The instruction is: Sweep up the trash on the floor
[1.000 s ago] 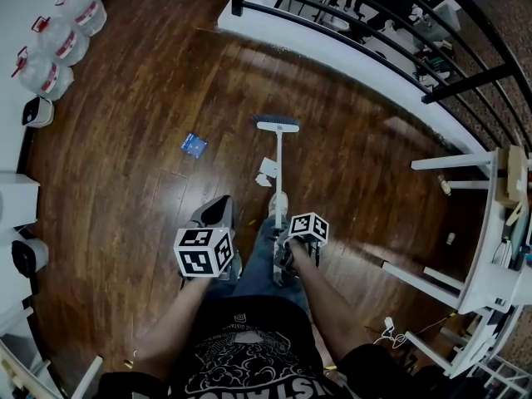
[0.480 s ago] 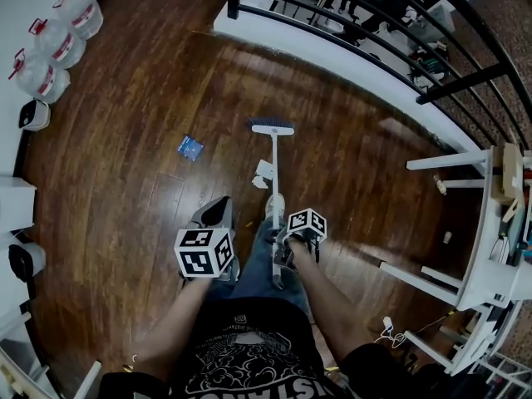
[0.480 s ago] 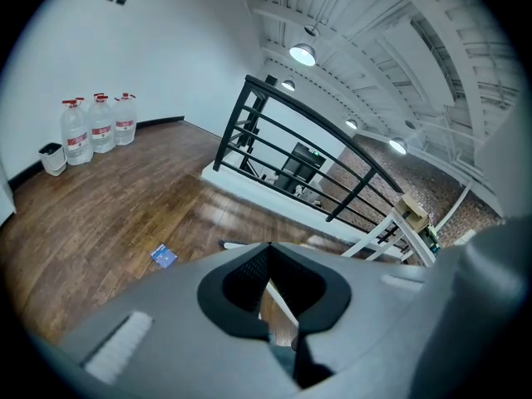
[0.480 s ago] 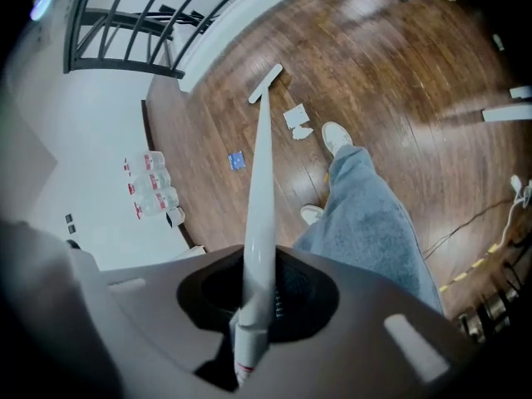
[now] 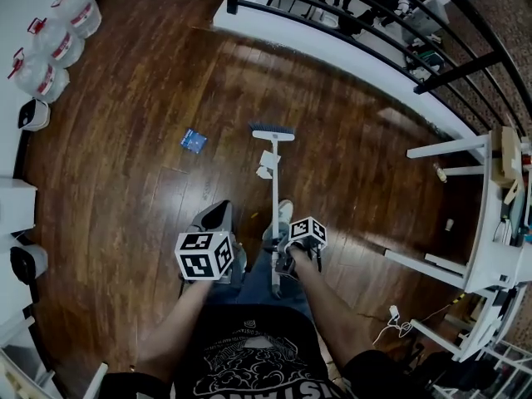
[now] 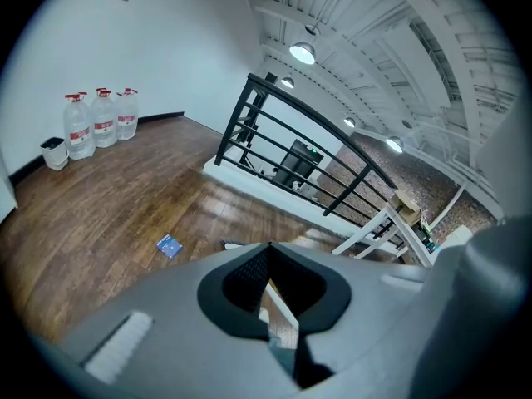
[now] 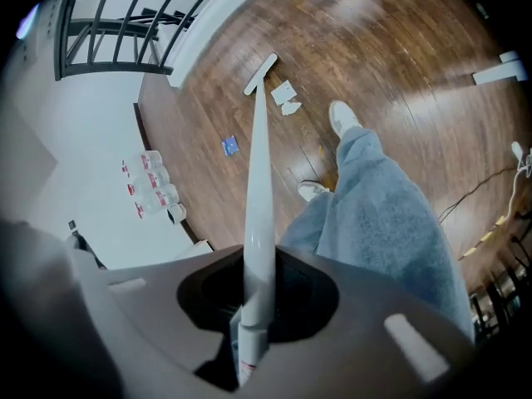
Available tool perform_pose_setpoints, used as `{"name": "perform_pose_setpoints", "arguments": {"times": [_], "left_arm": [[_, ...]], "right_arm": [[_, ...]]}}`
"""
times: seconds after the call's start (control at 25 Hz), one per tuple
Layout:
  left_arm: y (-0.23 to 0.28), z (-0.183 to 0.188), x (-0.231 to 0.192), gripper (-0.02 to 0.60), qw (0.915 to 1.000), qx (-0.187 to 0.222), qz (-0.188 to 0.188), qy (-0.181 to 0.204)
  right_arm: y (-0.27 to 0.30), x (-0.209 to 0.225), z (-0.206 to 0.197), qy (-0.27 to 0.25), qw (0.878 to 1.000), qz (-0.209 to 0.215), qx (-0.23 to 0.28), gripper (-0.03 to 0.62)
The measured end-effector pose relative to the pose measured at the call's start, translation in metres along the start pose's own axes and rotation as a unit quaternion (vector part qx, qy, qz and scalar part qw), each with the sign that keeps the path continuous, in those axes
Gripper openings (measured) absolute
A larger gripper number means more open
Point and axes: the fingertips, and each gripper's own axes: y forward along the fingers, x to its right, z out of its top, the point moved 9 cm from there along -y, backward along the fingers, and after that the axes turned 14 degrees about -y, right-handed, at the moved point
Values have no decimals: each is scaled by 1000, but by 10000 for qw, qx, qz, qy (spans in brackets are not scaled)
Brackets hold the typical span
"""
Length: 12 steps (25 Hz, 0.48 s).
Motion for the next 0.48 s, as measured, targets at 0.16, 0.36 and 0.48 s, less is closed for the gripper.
{"name": "perform_pose_setpoints", "arguments": {"times": [0.16, 0.36, 0.48], "left_arm": [[-3, -13, 5, 5, 9999, -94, -27, -50], [3, -31, 21, 5, 9997, -200, -140, -63], [2, -44, 31, 5, 9996, -200, -184, -57]], "right_arm": [[-6, 7, -24, 46, 9999, 27, -95, 38], [-16, 21, -60, -14, 9997, -10, -257, 38], [-22, 32, -80, -97, 9994, -6, -343, 38]]}}
